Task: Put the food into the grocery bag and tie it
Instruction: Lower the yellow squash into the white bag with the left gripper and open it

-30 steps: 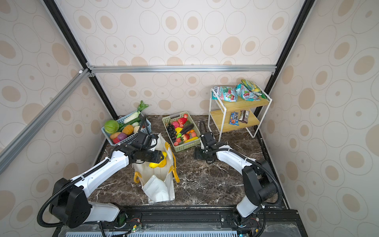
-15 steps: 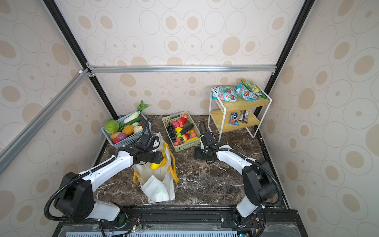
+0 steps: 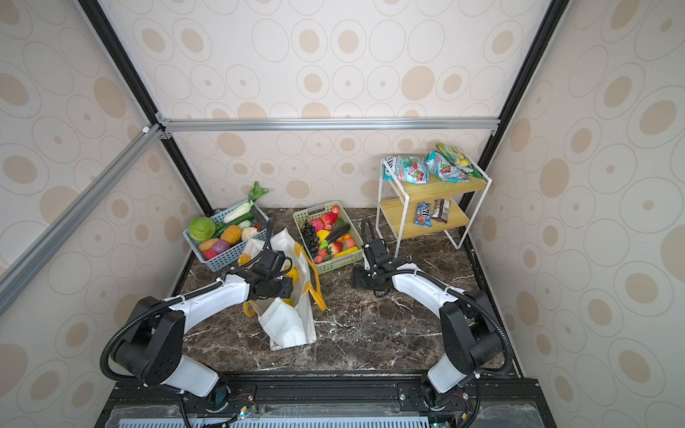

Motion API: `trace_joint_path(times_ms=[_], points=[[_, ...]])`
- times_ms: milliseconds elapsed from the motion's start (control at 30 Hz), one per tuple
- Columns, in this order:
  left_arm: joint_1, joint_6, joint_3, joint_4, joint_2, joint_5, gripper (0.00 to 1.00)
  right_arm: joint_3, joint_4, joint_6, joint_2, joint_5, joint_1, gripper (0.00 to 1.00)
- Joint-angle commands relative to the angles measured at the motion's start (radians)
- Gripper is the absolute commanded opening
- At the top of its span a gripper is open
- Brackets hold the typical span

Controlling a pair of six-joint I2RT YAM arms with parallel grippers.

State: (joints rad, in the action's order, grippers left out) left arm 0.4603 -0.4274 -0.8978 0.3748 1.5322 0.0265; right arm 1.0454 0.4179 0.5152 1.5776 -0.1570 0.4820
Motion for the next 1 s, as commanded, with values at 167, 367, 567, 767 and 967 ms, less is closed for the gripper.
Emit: trace_joint_path(times_ms=[167, 367, 567, 767, 967], points=[[0.001, -0.046, 0.027, -0.025, 0.005, 0.046, 0.67, -0.021, 0.004, 0.007, -0.04, 0.014, -0.003, 0.68], [0.001, -0.061, 0.039, -0.041, -0.009, 0.035, 0.77, -0.013, 0.008, 0.008, -0.043, 0.013, -0.004, 0.69], [0.001, -0.083, 0.023, -0.054, -0.044, -0.008, 0.83, 0.006, 0.014, 0.008, -0.049, 0.01, -0.003, 0.69], [0.0, -0.091, -0.039, -0.026, -0.084, -0.034, 0.85, 0.06, 0.042, -0.015, -0.052, 0.027, -0.001, 0.69], [-0.002, -0.087, -0.113, 0.014, -0.12, -0.038, 0.85, 0.15, 0.092, -0.042, -0.021, 0.077, 0.015, 0.69]])
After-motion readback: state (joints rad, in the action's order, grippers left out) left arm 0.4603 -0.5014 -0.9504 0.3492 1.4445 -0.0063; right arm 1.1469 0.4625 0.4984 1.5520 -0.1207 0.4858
